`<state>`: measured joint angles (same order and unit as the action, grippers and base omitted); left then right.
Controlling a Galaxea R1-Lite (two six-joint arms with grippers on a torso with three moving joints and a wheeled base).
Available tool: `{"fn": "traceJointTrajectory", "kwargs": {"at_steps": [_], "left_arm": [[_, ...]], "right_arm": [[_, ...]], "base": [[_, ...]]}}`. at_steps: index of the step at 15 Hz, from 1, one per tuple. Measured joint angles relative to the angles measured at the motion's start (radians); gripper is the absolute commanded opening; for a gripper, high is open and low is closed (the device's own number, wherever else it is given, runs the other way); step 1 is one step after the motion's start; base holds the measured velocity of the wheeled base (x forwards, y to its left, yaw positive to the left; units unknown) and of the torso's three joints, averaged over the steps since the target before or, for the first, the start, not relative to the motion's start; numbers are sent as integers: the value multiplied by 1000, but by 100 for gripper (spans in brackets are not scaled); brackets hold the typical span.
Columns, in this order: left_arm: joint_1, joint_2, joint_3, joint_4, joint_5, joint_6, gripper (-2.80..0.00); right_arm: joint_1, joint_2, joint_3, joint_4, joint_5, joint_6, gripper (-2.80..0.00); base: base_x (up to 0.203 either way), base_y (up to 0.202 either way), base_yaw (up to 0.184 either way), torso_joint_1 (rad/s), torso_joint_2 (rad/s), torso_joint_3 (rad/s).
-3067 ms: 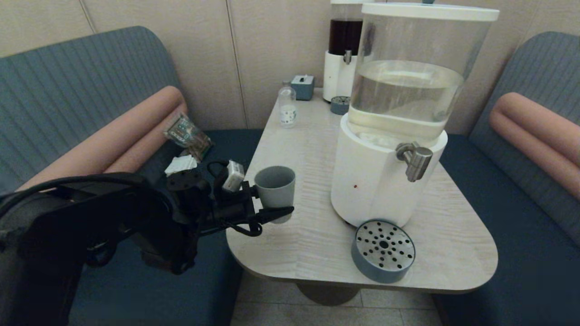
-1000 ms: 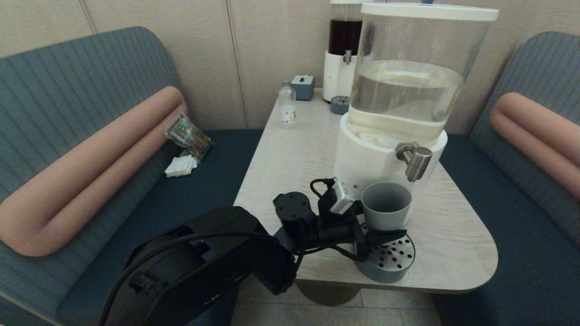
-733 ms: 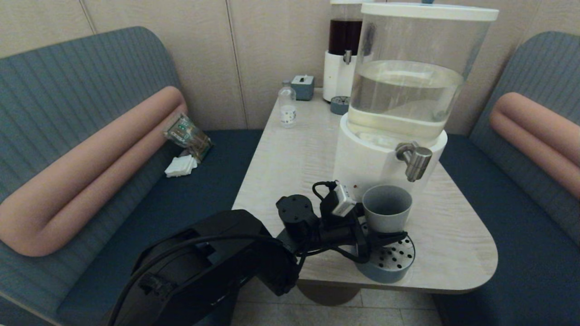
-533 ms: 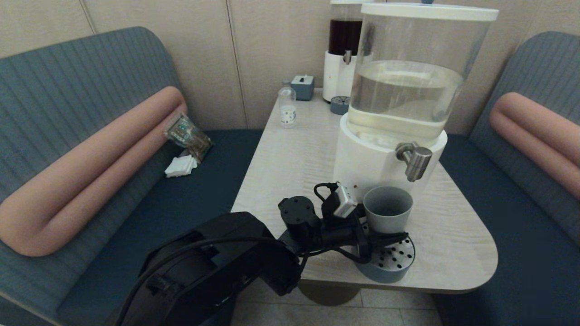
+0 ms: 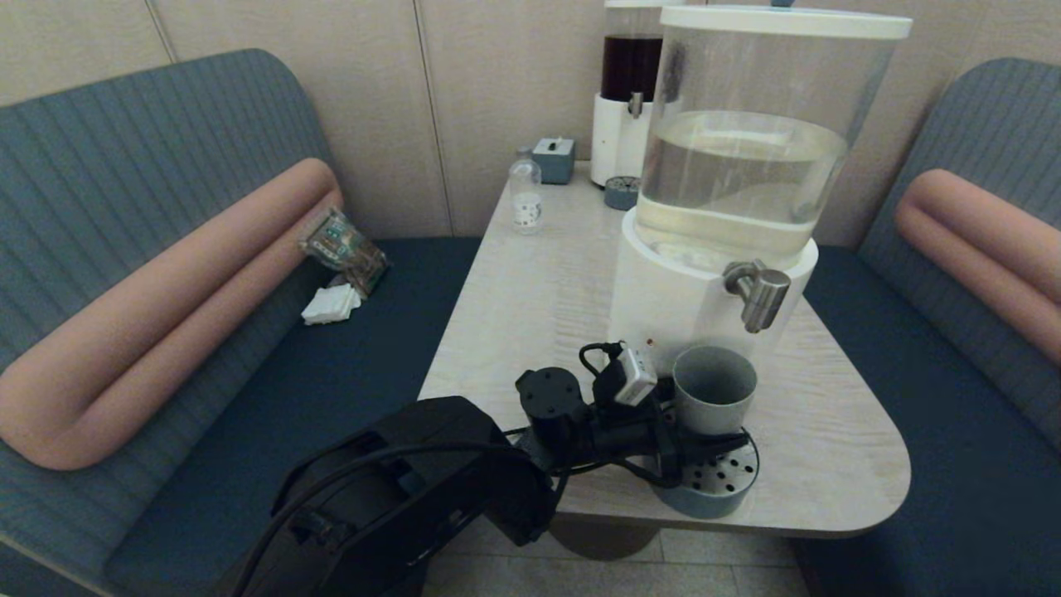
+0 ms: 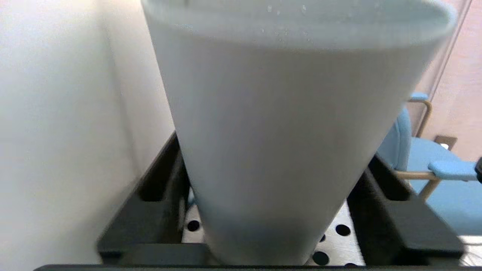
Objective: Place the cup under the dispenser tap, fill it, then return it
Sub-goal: Place it under the water dispenser
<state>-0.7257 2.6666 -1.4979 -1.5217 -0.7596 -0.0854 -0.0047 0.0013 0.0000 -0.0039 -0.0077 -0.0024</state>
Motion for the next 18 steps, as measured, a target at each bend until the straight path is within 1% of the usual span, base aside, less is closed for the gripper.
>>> {"fn": "traceJointTrajectory", "kwargs": {"at_steps": [4,9,12,18], "left_arm": [[-1,15,-32,0,-1,-1,0],[2,9,-15,0,-5,5,0],[4,-18,43,1,-4,11,0],[12,-126,237,1,-5,28,0]], "right_arm": [[0,0,0,0,0,0,-280],[0,0,0,0,0,0,-280],[0,0,0,0,0,0,-280],[0,0,0,0,0,0,-280]], "base": [[0,0,0,0,0,0],[0,0,0,0,0,0],[0,0,0,0,0,0],[0,0,0,0,0,0]]}}
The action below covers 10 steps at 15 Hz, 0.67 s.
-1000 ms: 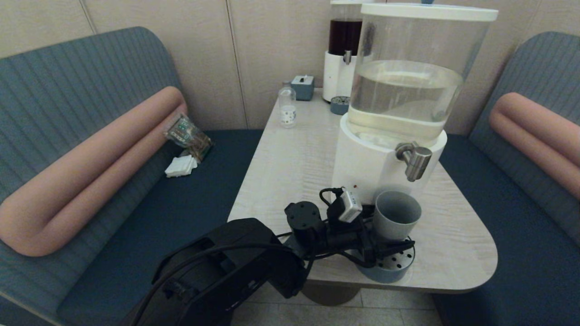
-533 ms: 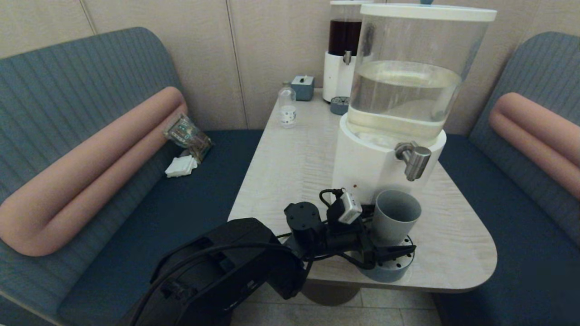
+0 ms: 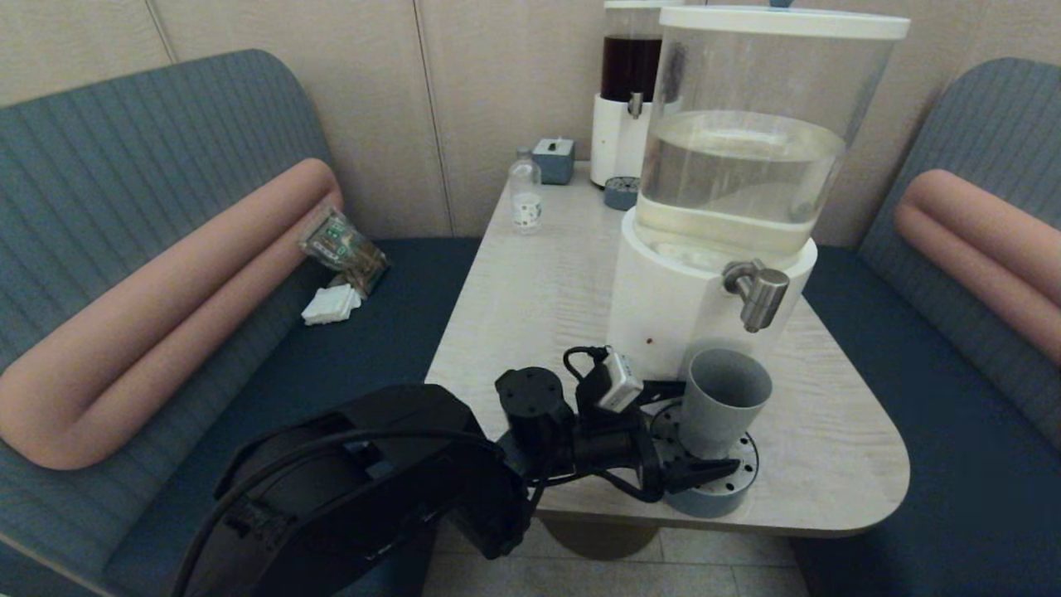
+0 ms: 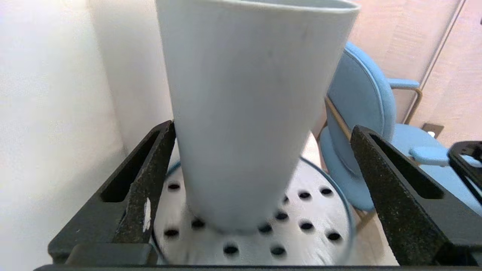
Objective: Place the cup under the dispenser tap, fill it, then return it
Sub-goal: Place it under the water dispenser, then turn on the faucet
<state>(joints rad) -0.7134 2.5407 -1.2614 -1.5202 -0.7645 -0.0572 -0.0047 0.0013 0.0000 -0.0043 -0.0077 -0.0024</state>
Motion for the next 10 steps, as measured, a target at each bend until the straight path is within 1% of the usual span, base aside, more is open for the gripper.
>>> {"fn": "traceJointTrajectory", "kwargs": {"at_steps": [5,10], "left_arm": [[10,-92,170,-1,-1,10,0],[74,-199,386,-1,-5,21,0]], "right_arm": [[0,0,0,0,0,0,-280],[0,0,0,0,0,0,-280]], "base": [[0,0,0,0,0,0],[0,0,0,0,0,0]]}}
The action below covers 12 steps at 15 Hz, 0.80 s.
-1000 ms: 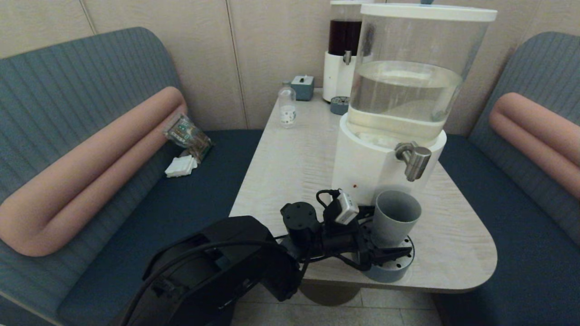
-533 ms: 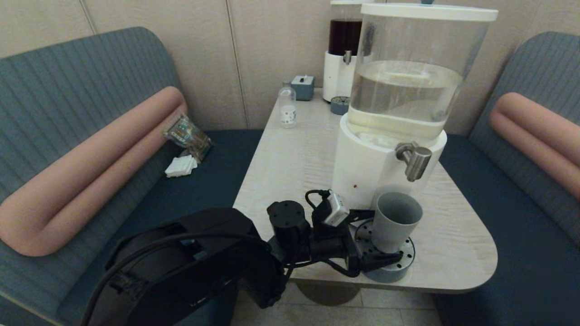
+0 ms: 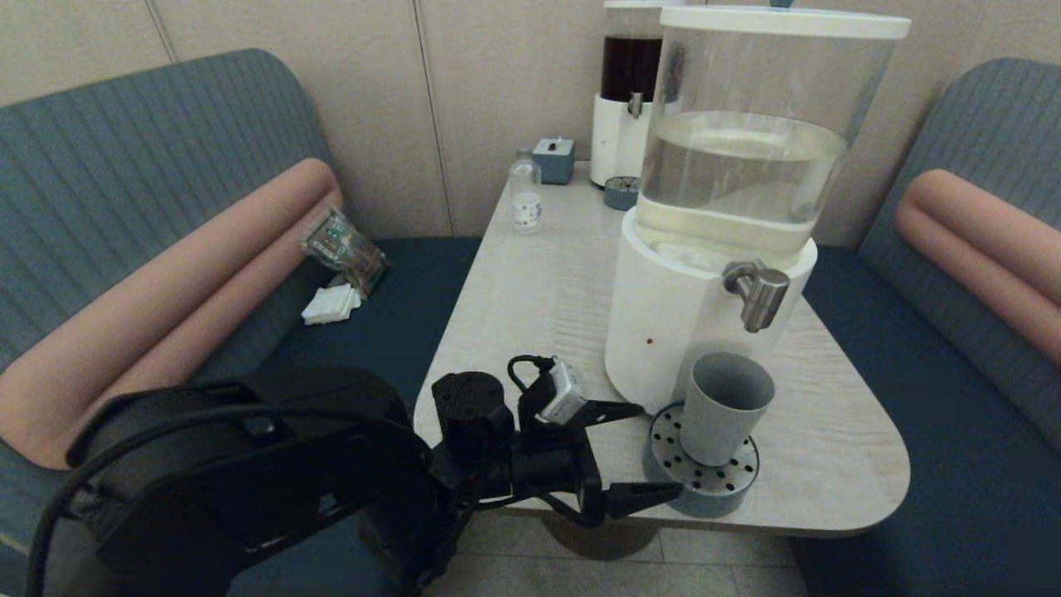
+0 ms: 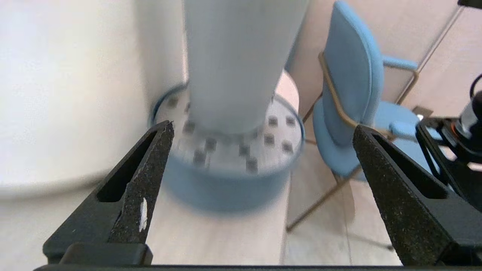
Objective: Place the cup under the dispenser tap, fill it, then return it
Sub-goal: Turn on the faucet
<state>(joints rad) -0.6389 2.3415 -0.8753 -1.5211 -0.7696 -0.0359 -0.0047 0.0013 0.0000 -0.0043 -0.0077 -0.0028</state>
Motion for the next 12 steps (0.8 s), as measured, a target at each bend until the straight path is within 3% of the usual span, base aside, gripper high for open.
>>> {"fn": "traceJointTrajectory", "kwargs": {"at_steps": [3,4,5,9,12], "left_arm": [[55,-135,165,0,-4,5,0],[72,-190,219,0,-5,6,-29],[94,-257,278,0,-5,6,-280],[195,-519,468,-1,20,-4,-280],[279,-710,567,0,137,-37,-280]], "right_arm": [[0,0,0,0,0,0,-280],[0,0,0,0,0,0,-280],[0,0,0,0,0,0,-280],[0,0,0,0,0,0,-280],[0,0,0,0,0,0,-280]], "base": [[0,0,0,0,0,0],[0,0,0,0,0,0],[0,0,0,0,0,0],[0,0,0,0,0,0],[0,0,0,0,0,0]]}}
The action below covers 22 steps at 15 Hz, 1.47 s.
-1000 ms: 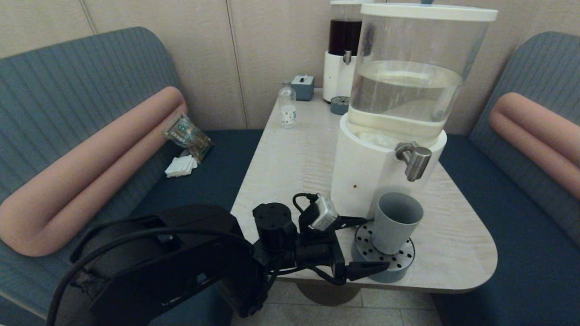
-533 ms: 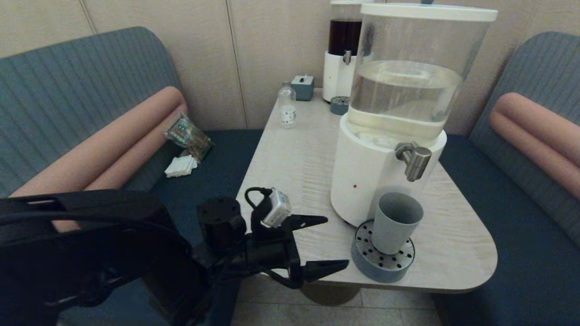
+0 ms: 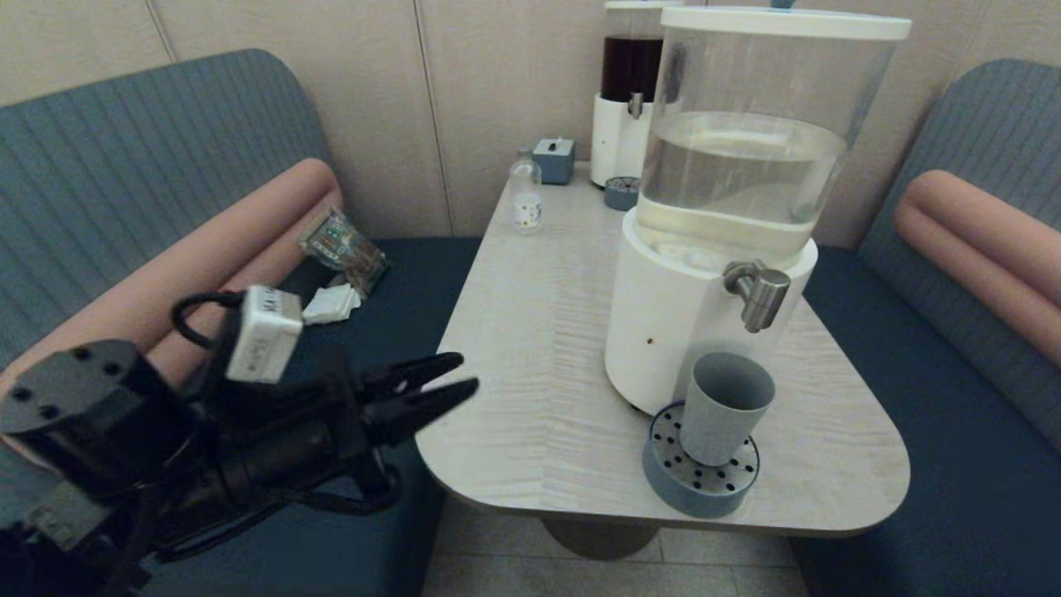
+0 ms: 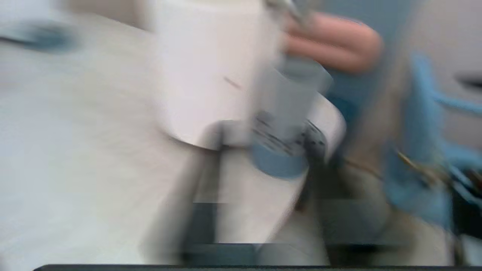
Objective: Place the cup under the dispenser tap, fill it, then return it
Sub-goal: Turn on the faucet
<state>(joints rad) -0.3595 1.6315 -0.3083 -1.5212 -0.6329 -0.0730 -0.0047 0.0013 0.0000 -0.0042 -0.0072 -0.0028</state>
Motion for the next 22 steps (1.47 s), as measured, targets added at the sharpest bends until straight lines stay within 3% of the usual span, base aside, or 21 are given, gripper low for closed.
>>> {"fn": "traceJointTrajectory", "kwargs": {"at_steps": [4,6,10,13,19,20,22], "left_arm": [[70,-291,82,-1,266,-101,-280],[132,-432,125,17,335,-120,-280],[233,-693,155,191,367,-118,-280],[256,-899,152,417,371,-102,-280],[309,-1333,104,1024,362,-8,-280],[318,-1375,107,1096,361,19,-280],[326,-1437,144,1134,363,84,-280]], "right_arm": [[0,0,0,0,0,0,-280],[0,0,0,-1,0,0,-280],[0,0,0,0,0,0,-280],[0,0,0,0,0,0,-280],[0,0,0,0,0,0,-280],[0,0,0,0,0,0,-280],[0,0,0,0,0,0,-280]], "base": [[0,0,0,0,0,0],[0,0,0,0,0,0],[0,0,0,0,0,0],[0,0,0,0,0,0],[0,0,0,0,0,0],[0,0,0,0,0,0],[0,0,0,0,0,0]]}}
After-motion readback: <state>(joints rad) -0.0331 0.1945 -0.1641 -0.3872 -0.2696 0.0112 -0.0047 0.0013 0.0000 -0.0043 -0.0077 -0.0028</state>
